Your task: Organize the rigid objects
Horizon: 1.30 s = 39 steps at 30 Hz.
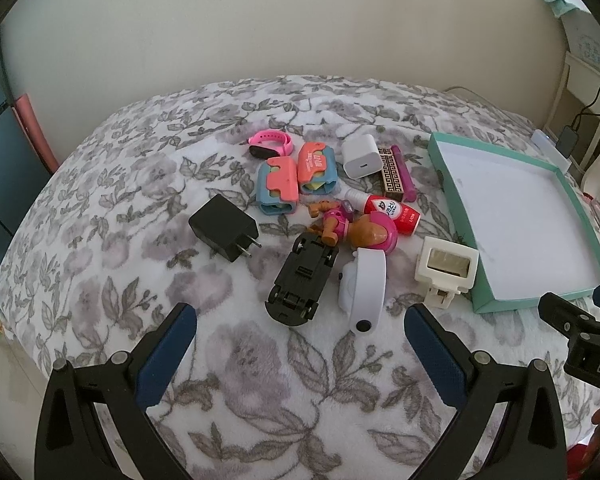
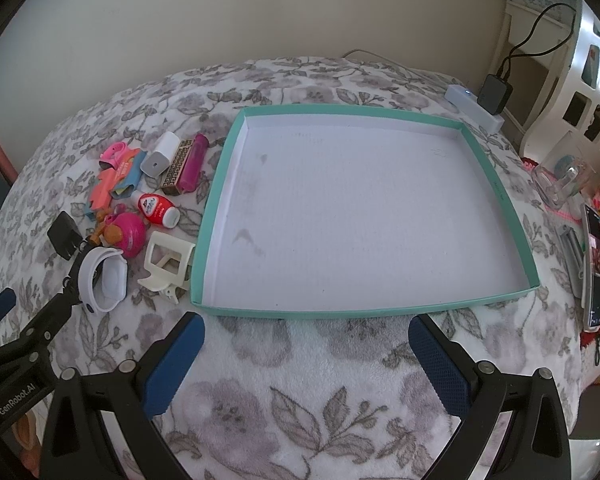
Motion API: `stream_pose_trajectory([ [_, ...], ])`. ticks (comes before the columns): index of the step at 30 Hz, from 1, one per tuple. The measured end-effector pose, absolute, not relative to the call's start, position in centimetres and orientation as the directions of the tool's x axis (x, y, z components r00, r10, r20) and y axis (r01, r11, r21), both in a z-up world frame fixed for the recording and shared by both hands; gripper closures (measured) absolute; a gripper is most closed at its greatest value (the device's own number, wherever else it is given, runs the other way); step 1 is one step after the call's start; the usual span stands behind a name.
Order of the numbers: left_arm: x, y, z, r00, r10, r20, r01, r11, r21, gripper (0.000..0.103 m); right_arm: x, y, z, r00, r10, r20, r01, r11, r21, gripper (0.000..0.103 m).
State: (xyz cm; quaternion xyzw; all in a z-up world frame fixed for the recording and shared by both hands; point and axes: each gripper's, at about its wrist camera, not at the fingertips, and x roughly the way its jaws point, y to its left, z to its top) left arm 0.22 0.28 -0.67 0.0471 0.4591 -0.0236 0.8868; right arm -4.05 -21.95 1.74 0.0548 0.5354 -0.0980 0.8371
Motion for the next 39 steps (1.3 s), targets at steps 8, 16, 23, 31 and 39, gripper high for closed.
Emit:
stream_pose_trajectory([
  [8, 0.21, 0.27, -0.68, 0.577, 0.002, -0.817, 0.084, 0.995, 0.061, 0.000, -3.95, -21.93, 1.76, 0.406, -0.106, -0.908, 0.223, 0.975, -0.013, 0.000],
  [16, 0.21, 0.27, -0.68, 0.577, 0.001, -0.817, 0.085, 0.995, 0.061, 0.000, -3.94, -21.89, 1.71, 0.405, -0.106, -0.908, 0.223, 0.975, -0.014, 0.000],
  [23, 0.21, 0.27, -0.67, 0.577, 0.001, -0.817, 0.085, 0.994, 0.061, 0.000, -3.94, -21.85, 1.66, 0.404, -0.107, -0.909, 0.224, 0.975, -0.015, 0.000],
  [31, 0.23, 0.27, -0.67, 0.577, 0.001, -0.817, 0.085, 0.994, 0.061, 0.000, -3.88, -21.88, 1.61, 0.400, -0.105, -0.910, 0.222, 0.975, -0.014, 0.000],
  [39, 0.12, 0.33, -0.75, 0.575, -0.001, -0.818, 0.085, 0.995, 0.058, 0.000, -3.79, -21.90, 1.70, 0.399, -0.105, -0.911, 0.222, 0.975, -0.015, 0.000],
])
